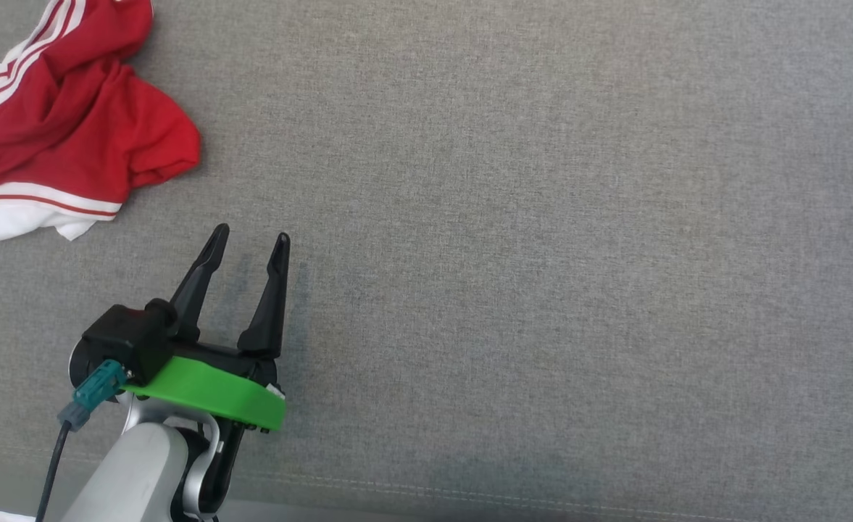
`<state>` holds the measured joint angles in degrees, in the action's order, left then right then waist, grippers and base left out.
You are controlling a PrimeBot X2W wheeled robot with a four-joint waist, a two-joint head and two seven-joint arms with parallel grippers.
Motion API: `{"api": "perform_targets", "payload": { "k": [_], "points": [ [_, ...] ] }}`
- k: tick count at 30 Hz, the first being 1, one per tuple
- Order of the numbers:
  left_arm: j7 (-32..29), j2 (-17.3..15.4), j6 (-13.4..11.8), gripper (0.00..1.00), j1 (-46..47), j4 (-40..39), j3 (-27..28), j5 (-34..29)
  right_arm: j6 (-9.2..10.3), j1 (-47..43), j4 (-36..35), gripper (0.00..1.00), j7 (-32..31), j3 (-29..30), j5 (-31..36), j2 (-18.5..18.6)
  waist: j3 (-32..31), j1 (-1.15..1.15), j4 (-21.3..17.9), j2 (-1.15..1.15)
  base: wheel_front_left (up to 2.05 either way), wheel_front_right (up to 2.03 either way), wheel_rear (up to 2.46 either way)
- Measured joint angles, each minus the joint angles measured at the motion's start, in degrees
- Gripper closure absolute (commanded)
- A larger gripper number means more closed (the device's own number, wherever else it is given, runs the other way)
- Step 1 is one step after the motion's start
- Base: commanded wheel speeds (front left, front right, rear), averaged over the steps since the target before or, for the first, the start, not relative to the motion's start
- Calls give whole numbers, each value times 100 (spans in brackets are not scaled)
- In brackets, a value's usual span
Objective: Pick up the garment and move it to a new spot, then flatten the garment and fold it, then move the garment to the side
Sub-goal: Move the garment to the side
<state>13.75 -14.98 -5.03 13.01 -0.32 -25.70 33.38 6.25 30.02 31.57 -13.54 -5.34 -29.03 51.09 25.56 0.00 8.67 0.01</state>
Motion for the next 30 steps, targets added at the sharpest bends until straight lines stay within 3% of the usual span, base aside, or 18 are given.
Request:
{"api": "perform_targets", "payload": {
  "k": [6, 14, 19, 25, 30],
  "points": [
    [19, 85, -1, 0, -1, 218, 96, 30, 41, 26, -431, 0, 804, 118, 96, -278, -254, 0, -41, 0, 0, 0, 0],
    [49, 76, 0, 0, -42, 622, 302, 71, 43, -165, -1015, 0, 1735, -41, 77, -1240, -809, 0, -134, 0, 0, 0, 0],
    [51, -15, 1, 0, -279, 905, 428, 99, 85, -896, -1246, 0, 2197, -358, 65, -2102, -1262, 0, -265, 0, 0, 0, 0],
    [51, -60, 8, 0, -628, 1144, 505, 115, 85, -1740, -1305, 0, 2465, -759, 104, -2704, -1723, 0, -446, 0, 0, 0, 0],
    [51, -57, 8, 0, -920, 1258, 505, 115, 87, -2392, -1292, 0, 2562, -837, 126, -2997, -2095, 0, -618, 0, 0, 0, 0]
  ]
}}
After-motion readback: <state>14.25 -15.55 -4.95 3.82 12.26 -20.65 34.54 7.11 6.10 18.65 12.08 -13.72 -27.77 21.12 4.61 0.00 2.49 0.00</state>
